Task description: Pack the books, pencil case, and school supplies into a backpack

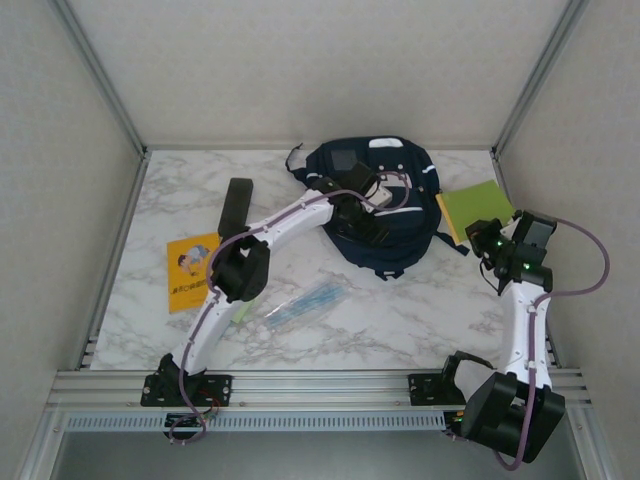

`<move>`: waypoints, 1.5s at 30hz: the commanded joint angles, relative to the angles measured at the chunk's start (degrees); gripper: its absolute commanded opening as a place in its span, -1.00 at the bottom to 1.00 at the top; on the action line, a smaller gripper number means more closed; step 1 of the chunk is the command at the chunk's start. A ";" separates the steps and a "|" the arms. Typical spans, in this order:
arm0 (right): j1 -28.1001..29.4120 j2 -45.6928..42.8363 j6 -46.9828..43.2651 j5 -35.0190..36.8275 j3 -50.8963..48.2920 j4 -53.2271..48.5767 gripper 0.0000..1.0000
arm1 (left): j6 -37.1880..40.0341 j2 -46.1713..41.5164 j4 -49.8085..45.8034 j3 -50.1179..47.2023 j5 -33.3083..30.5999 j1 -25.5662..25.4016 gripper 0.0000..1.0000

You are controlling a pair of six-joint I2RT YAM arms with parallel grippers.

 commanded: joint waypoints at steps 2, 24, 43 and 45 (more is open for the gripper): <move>-0.27 -1.40 -0.42 -2.46 0.19 1.56 -1.00 | 4.73 2.63 -6.81 3.00 2.75 -1.09 0.74; -0.36 -4.08 -2.02 1.67 3.22 -3.97 -1.00 | -3.58 2.98 -9.18 13.41 -2.85 -0.26 -1.00; 0.53 -8.10 2.55 -3.82 -1.58 -1.39 -1.00 | -29.67 -3.69 2.74 23.60 11.50 7.96 -1.00; 0.85 -8.30 1.48 -3.75 -0.61 -2.61 -1.00 | -27.20 -3.28 2.49 23.60 12.58 7.06 -1.00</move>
